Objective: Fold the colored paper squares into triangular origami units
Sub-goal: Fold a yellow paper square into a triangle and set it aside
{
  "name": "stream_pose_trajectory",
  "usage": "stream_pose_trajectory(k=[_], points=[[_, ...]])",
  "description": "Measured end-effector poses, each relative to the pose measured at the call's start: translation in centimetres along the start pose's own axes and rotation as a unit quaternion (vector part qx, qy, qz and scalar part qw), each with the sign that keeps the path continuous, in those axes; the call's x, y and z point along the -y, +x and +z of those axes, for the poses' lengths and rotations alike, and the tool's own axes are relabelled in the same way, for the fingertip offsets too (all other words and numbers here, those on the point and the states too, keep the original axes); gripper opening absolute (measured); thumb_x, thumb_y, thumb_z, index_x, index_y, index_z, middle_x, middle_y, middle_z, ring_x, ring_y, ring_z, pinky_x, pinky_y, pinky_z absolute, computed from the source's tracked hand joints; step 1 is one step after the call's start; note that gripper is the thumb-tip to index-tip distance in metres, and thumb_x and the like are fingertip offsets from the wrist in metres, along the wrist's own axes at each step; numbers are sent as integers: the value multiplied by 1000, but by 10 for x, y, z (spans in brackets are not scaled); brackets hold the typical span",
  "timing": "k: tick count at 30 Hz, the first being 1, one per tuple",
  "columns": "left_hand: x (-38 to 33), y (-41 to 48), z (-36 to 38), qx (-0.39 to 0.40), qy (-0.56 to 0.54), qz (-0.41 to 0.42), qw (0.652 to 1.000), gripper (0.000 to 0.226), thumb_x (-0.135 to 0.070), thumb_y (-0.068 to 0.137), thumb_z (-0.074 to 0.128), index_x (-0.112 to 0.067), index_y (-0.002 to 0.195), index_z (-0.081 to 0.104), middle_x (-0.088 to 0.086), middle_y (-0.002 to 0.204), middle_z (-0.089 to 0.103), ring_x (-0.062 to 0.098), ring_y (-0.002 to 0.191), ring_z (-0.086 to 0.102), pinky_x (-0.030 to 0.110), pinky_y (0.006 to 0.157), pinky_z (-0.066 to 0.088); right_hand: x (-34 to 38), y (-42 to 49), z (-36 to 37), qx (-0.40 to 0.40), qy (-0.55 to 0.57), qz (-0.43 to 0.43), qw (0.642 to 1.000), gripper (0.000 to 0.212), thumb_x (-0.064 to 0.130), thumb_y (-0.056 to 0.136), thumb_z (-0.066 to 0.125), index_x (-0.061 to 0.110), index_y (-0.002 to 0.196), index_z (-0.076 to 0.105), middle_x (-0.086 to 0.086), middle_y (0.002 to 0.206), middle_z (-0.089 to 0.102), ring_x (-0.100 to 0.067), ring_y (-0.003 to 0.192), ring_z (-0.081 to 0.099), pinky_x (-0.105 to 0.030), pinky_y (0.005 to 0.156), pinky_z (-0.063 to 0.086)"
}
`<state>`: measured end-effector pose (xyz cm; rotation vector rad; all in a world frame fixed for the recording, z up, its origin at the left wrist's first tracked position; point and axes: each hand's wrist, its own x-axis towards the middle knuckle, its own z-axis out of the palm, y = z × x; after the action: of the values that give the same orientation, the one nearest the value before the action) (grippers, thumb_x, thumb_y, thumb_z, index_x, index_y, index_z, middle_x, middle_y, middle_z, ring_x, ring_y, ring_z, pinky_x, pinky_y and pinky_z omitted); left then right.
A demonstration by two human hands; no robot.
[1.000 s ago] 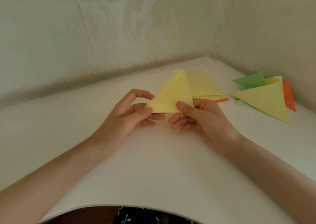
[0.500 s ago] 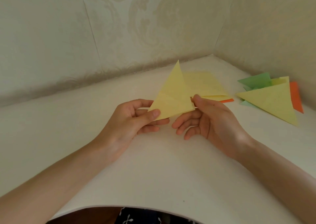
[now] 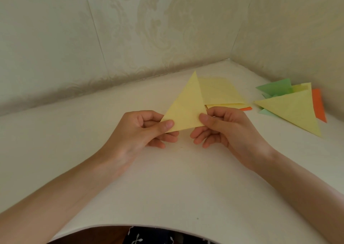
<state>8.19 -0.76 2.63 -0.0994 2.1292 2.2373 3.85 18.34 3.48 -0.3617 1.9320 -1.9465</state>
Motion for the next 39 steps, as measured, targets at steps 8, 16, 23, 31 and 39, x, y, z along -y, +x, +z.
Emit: stream_pose_trajectory(k=[8, 16, 23, 31, 39], points=[[0, 1, -5, -25, 75, 79, 994, 13, -21, 83, 62, -9, 84, 69, 0, 55, 60, 9, 47, 46, 17, 45, 36, -8, 2, 2, 1, 27, -15, 1000, 12, 11, 89, 52, 1, 89, 57, -11, 73, 69, -19, 62, 65, -24, 52, 51], [1, -6, 0, 117, 122, 67, 983, 20, -26, 83, 61, -6, 78, 60, 0, 67, 66, 10, 61, 58, 19, 54, 42, -5, 3, 1, 16, 19, -40, 999, 27, 16, 82, 66, -4, 98, 59, -16, 75, 59, -18, 62, 56, -27, 49, 46], [-5, -4, 6, 68, 92, 111, 987, 17, -29, 81, 70, -16, 72, 67, 9, 60, 53, 10, 52, 50, 20, 50, 40, 0, -8, 4, 219, -156, 48, 962, 16, 17, 85, 61, 3, 92, 64, -17, 81, 58, -23, 71, 54, -37, 62, 40], [4, 8, 1, -35, 60, 92, 993, 9, -9, 82, 64, 0, 81, 61, 8, 68, 71, 16, 59, 68, 20, 54, 52, 3, 6, -9, -114, 53, 21, 992, 7, 12, 79, 71, 8, 81, 65, -1, 68, 67, -11, 62, 60, -19, 56, 48], [21, 12, -16, 3, 449, 238, 862, 11, -39, 83, 61, -31, 79, 55, -18, 83, 55, -7, 81, 49, 9, 70, 34, -10, 16, -8, -110, -306, -54, 944, 15, 23, 82, 71, 22, 71, 61, 11, 75, 59, -3, 74, 50, -10, 60, 34]])
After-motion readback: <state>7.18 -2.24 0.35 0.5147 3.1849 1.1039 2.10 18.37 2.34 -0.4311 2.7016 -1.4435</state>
